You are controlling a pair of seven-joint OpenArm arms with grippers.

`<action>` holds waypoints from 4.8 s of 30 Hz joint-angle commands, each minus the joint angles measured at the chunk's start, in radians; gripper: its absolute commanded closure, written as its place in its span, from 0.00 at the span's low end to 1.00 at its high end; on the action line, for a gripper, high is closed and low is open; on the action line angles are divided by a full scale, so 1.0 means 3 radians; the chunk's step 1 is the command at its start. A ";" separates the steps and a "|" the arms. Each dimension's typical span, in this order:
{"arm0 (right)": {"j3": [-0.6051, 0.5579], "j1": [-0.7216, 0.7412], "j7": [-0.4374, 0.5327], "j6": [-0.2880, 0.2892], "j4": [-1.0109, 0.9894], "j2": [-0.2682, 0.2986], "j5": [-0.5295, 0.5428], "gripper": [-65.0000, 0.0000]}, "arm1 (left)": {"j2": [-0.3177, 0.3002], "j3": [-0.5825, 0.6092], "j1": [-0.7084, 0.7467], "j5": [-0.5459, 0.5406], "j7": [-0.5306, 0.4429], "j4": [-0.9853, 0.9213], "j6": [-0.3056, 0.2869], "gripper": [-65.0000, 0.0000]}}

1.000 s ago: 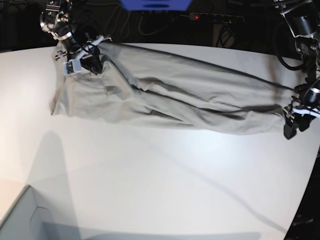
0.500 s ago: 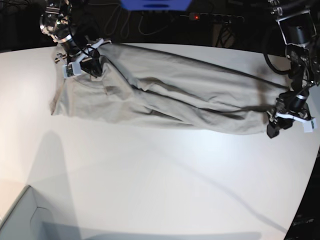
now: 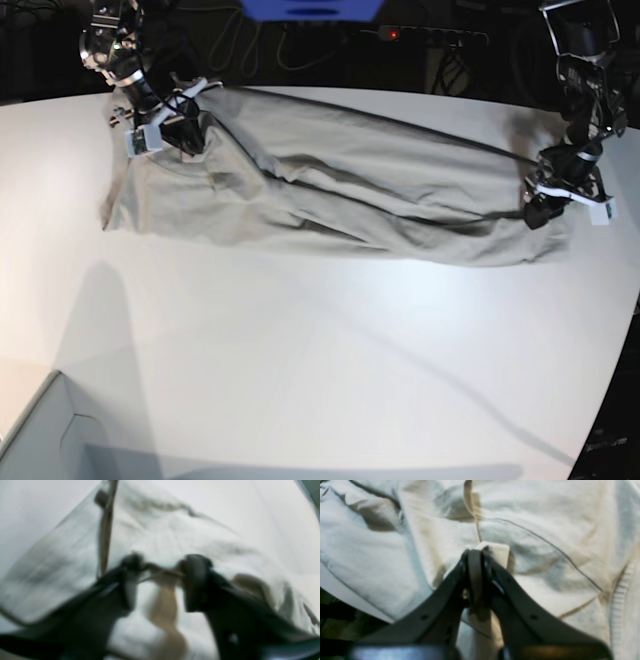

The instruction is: Layout the t-shirt on the table in an organized manner, then fold the t-shirt properly

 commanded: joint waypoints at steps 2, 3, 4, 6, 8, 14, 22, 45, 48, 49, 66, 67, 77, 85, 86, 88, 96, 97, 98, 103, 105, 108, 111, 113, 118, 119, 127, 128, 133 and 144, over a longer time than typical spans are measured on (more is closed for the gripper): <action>0.0003 0.0005 0.0083 0.0034 0.0040 0.0008 0.0042 1.00 | -0.0062 -0.0052 0.0028 -0.0051 -0.0061 0.0060 -0.0043 0.78; 0.0003 0.0005 0.0083 0.0034 0.0040 0.0008 0.0042 1.00 | -0.0062 -0.0124 0.0044 -0.0051 -0.0056 0.0065 -0.0058 0.83; 0.0003 0.0005 0.0083 0.0034 0.0040 0.0008 0.0042 1.00 | -0.0057 -0.0231 0.0049 -0.0057 -0.0051 0.0065 -0.0063 0.88; 0.0003 0.0005 0.0083 0.0034 0.0040 0.0008 0.0042 1.00 | -0.0047 -0.0400 0.0049 -0.0057 -0.0046 0.0111 -0.0063 0.94; 0.0003 0.0005 0.0083 0.0034 0.0040 0.0008 0.0042 1.00 | 0.0030 -0.0538 0.0054 -0.0057 -0.0046 0.0305 -0.0068 0.94; -0.0003 0.0005 0.0083 0.0034 0.0040 0.0008 0.0042 1.00 | 0.0081 -0.0645 0.0146 -0.0046 0.0087 0.1123 -0.0038 0.94; -0.0003 0.0005 0.0083 0.0034 0.0040 0.0008 0.0042 1.00 | -0.0016 -0.0763 -0.0560 0.0215 0.0502 0.0586 -0.0033 0.77; -0.0003 0.0066 0.0078 0.0034 0.0040 0.0024 0.0042 1.00 | -0.0006 -0.0784 -0.0943 0.0419 0.0476 -0.0370 -0.0033 0.80; -0.0003 0.0071 0.0078 0.0034 0.0040 0.0024 0.0042 1.00 | -0.0006 -0.0789 -0.0943 0.0424 0.0476 -0.0370 -0.0033 0.99; -0.0003 0.0077 0.0078 0.0034 0.0040 0.0024 0.0042 1.00 | -0.0011 -0.0789 -0.0938 0.0424 0.0476 -0.0370 -0.0033 1.00; -0.0003 0.0082 0.0078 0.0034 0.0040 0.0024 0.0042 1.00 | -0.0037 -0.0794 -0.0790 0.0404 0.0507 0.0418 -0.0033 1.00; -0.0003 0.0082 0.0078 0.0034 0.0040 0.0024 0.0042 1.00 | -0.0037 -0.0794 -0.0790 0.0404 0.0507 0.0428 -0.0033 1.00; 0.0003 0.0082 0.0078 0.0034 0.0040 0.0024 0.0042 1.00 | -0.0027 -0.0794 -0.0575 0.0394 0.0604 0.0791 -0.0063 1.00; 0.0003 0.0082 0.0078 0.0034 0.0040 0.0019 0.0042 1.00 | 0.0127 -0.0952 -0.0079 0.0092 0.0911 0.1348 -0.0068 1.00; 0.0003 0.0082 0.0078 0.0034 0.0040 0.0013 0.0042 1.00 | 0.0132 -0.0957 -0.0002 0.0030 0.0931 0.1400 -0.0068 1.00; 0.0003 0.0082 0.0078 0.0034 0.0040 0.0013 0.0042 1.00 | 0.0132 -0.0957 0.0156 -0.0062 0.0916 0.1425 -0.0068 1.00; 0.0003 0.0077 0.0078 0.0034 0.0040 0.0008 0.0042 1.00 | 0.0040 -0.0963 0.0248 -0.0067 0.0890 0.0770 -0.0073 1.00; 0.0003 0.0071 0.0078 0.0034 0.0040 0.0008 0.0042 1.00 | 0.0004 -0.0937 0.0207 -0.0087 0.0849 0.0663 -0.0073 1.00; 0.0003 0.0071 0.0078 0.0034 0.0040 0.0008 0.0042 1.00 | -0.0011 -0.0932 0.0151 -0.0067 0.0778 0.0561 -0.0073 1.00; 0.0003 0.0066 0.0078 0.0034 0.0040 0.0008 0.0042 1.00 | -0.0052 -0.0927 0.0059 -0.0067 0.0461 0.0274 -0.0079 1.00; 0.0003 0.0061 0.0078 0.0034 0.0040 0.0008 0.0042 1.00 | -0.0067 -0.0927 0.0039 -0.0067 0.0455 0.0285 -0.0079 1.00; 0.0003 0.0061 0.0078 0.0034 0.0040 0.0013 0.0042 1.00 | -0.0067 -0.0927 0.0013 -0.0067 0.0455 0.0285 -0.0079 1.00; 0.0003 0.0061 0.0078 0.0034 0.0040 0.0019 0.0042 1.00 | -0.0108 -0.0927 -0.0069 -0.0067 0.0445 0.0285 -0.0079 1.00; 0.0008 0.0061 0.0078 0.0034 0.0040 0.0019 0.0042 1.00 | -0.0154 -0.0911 -0.0130 -0.0067 0.0455 0.0285 -0.0079 1.00; 0.0008 0.0061 0.0078 0.0034 0.0040 0.0019 0.0042 1.00 | -0.0272 -0.0615 -0.0437 -0.0082 0.0455 0.0285 -0.0079 1.00; 0.0003 0.0061 0.0078 0.0034 0.0040 0.0019 0.0042 1.00 | -0.0277 -0.0548 -0.0519 -0.0082 0.0455 0.0285 -0.0079 1.00; 0.0003 0.0061 0.0078 0.0034 0.0040 0.0019 0.0042 1.00 | -0.0277 -0.0052 -0.1128 -0.0067 0.0455 0.0285 -0.0053 1.00; 0.0003 0.0061 0.0078 0.0034 0.0040 0.0019 0.0042 1.00 | -0.0277 -0.0011 -0.1179 -0.0067 0.0455 0.0285 -0.0048 1.00; 0.0003 0.0061 0.0078 0.0034 0.0040 0.0019 0.0042 1.00 | -0.0277 0.0106 -0.1363 -0.0067 0.0450 0.0279 -0.0048 1.00; 0.0003 0.0082 0.0078 0.0034 0.0040 0.0013 0.0042 1.00 | -0.0354 0.0347 -0.1562 -0.0082 0.0450 0.0259 -0.0048 1.00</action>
